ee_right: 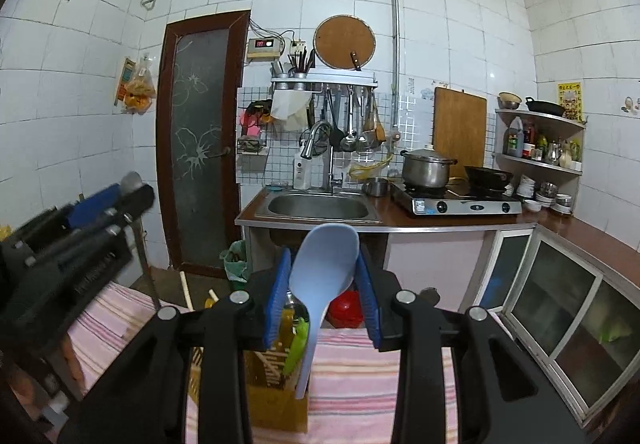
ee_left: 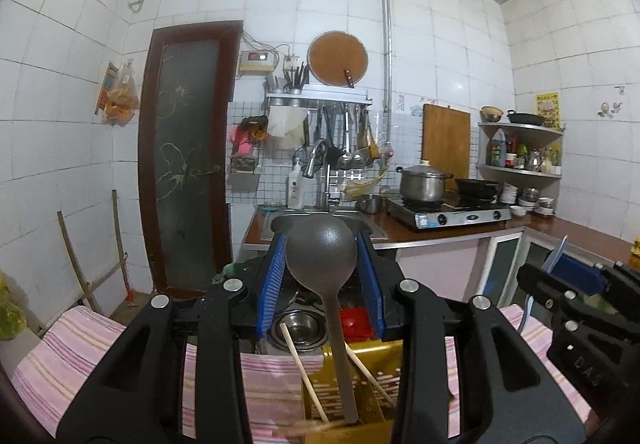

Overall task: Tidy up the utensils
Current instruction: 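Lower both utensils into the yellow holder and open both tools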

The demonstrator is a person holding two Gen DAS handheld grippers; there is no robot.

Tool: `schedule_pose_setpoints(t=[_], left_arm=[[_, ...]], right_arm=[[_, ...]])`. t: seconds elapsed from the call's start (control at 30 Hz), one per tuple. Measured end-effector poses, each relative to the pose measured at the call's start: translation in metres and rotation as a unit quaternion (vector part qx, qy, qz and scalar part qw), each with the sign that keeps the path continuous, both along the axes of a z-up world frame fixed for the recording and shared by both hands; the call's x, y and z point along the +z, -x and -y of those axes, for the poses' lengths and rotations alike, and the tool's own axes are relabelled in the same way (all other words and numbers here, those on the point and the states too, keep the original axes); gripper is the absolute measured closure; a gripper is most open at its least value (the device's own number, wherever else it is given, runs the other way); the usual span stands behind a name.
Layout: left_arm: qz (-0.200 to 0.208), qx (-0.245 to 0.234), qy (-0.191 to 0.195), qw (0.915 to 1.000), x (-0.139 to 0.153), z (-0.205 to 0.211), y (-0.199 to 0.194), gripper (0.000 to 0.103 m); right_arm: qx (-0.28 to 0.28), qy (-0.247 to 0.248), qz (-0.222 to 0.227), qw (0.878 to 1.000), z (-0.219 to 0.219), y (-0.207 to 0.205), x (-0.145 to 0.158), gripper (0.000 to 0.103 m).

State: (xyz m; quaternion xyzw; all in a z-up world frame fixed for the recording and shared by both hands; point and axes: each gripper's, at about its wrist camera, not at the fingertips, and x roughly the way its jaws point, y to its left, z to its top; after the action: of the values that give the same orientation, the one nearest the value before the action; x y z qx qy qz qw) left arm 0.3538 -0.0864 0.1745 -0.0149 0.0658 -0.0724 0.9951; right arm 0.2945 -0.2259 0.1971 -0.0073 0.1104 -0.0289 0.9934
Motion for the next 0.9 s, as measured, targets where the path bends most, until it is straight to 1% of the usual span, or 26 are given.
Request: schedule_pose_setpoints(t=[0.07,0.17,0.27,0.43,0.6,0.67,0.7,0.73,0.77,0.8,0.83,0.87,0.9], left_arm=[[-0.003,0.009,-0.001,1.0,-0.011,0.003,-0.012,0.068],[-0.013,0.008,-0.005,0.9999,-0.025,0.006,-0.025,0.068],[-0.018,0.011,-0.008,0.9998,-0.037,0.007,-0.03,0.068],[-0.023,0.019,-0.018,0.9994,-0.054,0.004,-0.035,0.068],[-0.058,0.026,-0.009,0.998,-0.071,-0.007,-0.046,0.068],[-0.07,0.025,-0.001,0.9972,-0.072,-0.014,-0.048,0.067],[-0.076,0.028,0.003,0.9967,-0.07,-0.018,-0.047,0.067],[-0.08,0.027,0.005,0.9964,-0.066,-0.021,-0.045,0.067],[-0.081,0.027,0.006,0.9963,-0.063,-0.023,-0.041,0.062],[-0.08,0.027,0.007,0.9964,-0.056,-0.027,-0.033,0.05],[-0.077,0.028,0.009,0.9966,-0.051,-0.031,-0.024,0.042],[-0.072,0.028,0.01,0.997,-0.045,-0.035,-0.015,0.026],[-0.063,0.028,0.01,0.9976,-0.039,-0.039,-0.001,0.017]], right_arm=[[0.0,0.001,-0.001,1.0,-0.002,-0.01,-0.004,0.07],[0.003,-0.003,-0.004,1.0,-0.004,-0.024,-0.01,0.07],[0.003,-0.002,-0.012,1.0,-0.005,-0.037,-0.021,0.07],[0.005,-0.002,-0.046,0.999,-0.004,-0.054,-0.049,0.07],[0.012,-0.007,-0.083,0.996,-0.003,-0.064,-0.072,0.07],[0.012,-0.001,-0.095,0.995,-0.003,-0.067,-0.075,0.069],[0.01,0.001,-0.102,0.995,-0.003,-0.067,-0.075,0.063],[0.006,0.003,-0.105,0.994,-0.002,-0.065,-0.075,0.05],[-0.001,0.004,-0.107,0.994,0.0,-0.061,-0.073,0.045],[-0.004,0.002,-0.108,0.994,0.002,-0.055,-0.07,0.043],[-0.006,0.002,-0.109,0.994,0.004,-0.048,-0.065,0.043],[-0.01,0.002,-0.108,0.994,0.006,-0.041,-0.061,0.042],[-0.015,0.002,-0.107,0.994,0.009,-0.032,-0.058,0.038]])
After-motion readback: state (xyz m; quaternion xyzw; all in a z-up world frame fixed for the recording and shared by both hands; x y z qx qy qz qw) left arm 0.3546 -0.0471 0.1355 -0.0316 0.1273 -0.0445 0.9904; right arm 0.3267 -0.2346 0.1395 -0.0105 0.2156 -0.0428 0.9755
